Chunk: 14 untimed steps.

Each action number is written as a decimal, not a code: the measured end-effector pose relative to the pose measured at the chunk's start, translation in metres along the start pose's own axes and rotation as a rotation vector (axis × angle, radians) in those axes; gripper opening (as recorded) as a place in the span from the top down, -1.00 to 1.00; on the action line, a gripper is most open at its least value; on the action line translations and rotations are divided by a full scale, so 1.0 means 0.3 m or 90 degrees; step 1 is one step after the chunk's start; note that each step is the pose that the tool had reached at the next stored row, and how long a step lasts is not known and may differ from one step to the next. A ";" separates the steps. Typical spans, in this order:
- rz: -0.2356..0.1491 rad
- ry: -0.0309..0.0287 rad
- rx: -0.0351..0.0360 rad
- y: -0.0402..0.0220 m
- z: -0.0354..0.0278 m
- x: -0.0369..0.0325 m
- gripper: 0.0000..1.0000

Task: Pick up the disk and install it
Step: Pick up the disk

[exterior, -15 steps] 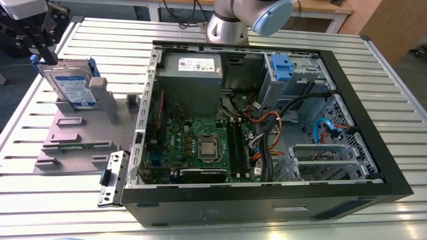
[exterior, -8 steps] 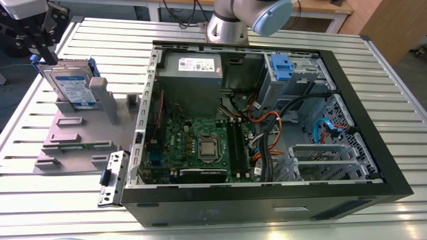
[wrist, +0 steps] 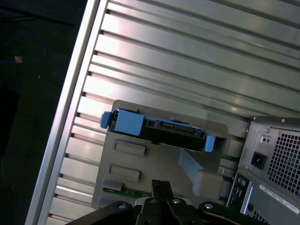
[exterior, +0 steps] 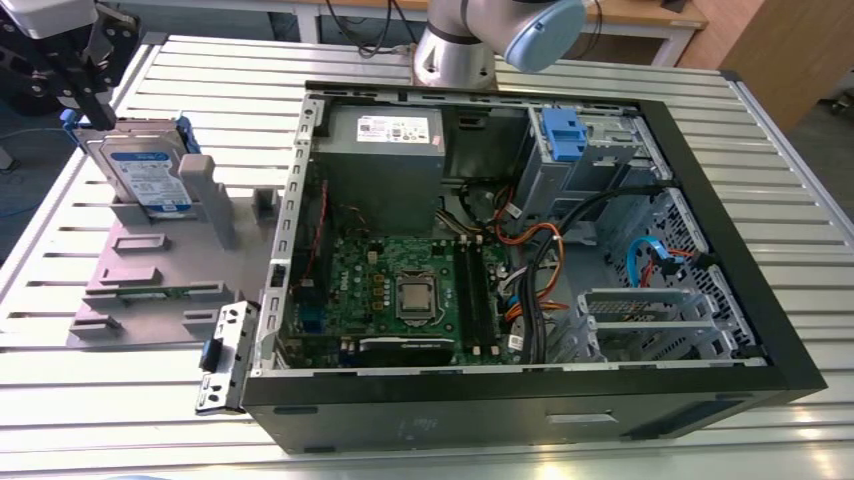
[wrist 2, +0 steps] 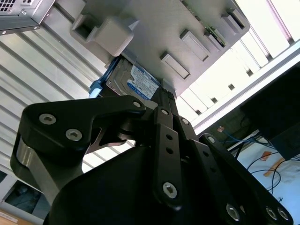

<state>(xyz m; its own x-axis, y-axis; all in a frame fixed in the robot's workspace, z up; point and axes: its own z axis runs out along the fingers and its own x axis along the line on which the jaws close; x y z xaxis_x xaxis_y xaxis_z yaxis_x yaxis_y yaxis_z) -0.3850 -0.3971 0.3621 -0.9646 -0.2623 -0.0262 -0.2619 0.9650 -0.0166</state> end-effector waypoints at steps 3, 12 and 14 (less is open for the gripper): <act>-0.002 0.0000 0.0000 0.000 0.000 0.000 0.79; -0.008 -0.0001 -0.0002 0.000 0.000 0.000 0.79; -0.010 -0.0002 -0.0002 0.000 0.000 0.000 0.79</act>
<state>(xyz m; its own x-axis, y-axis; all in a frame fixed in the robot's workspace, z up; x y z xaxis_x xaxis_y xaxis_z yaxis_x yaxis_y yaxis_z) -0.3850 -0.3971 0.3621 -0.9604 -0.2772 -0.0261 -0.2769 0.9608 -0.0166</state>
